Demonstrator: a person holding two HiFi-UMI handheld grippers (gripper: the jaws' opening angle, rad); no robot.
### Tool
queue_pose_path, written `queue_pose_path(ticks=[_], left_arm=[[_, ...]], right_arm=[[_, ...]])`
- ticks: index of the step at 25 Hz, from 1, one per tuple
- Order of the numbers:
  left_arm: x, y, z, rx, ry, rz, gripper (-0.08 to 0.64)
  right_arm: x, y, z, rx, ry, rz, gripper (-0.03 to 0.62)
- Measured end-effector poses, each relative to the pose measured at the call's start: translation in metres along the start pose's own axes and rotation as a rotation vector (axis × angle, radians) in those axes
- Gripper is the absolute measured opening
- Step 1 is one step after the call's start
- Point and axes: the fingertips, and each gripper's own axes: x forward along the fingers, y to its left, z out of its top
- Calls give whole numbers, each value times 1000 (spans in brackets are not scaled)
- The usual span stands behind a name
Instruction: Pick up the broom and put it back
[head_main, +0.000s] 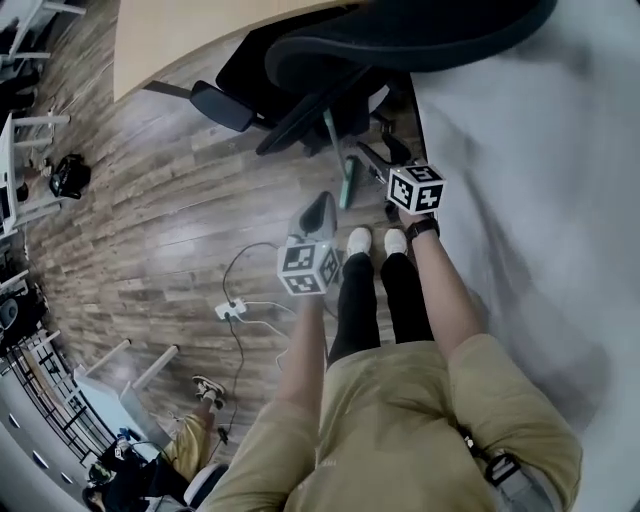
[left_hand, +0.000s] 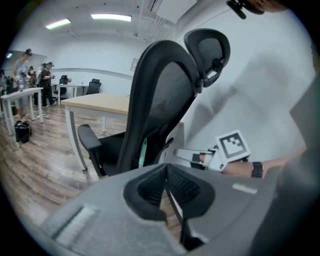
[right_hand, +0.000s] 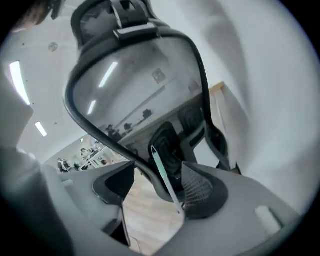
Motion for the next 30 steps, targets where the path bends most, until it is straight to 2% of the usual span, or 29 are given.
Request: queue_pose_path(ticks=[3,7,10,13,16,24,30], left_arm=[[-16,-16,30,28,-42,-28,2],[-46,-51,83,95,-103,-64,2],[-65,-78,112,178,-146,-101,2],[-79,-103,138,227,-194,-135,2],[-88,-127,163,259,-246,-157,2],[-122,-179,239,363,-424,-196,2],[-141,-200,280,393,-524,-209,2]], right_arm=[[-54,20,36,-94,-58,-65,248],[-122,57,78,-188,-76,-147,198],[-158,90,107,-254,-124,-151,138],[-181,114,137,-352,-160,-143,79],[-209,124,172,-351,-229,-182,10],[-271,169,241,-475,-408,-214,6],[-290,194,270,-529,-495,-209,5]])
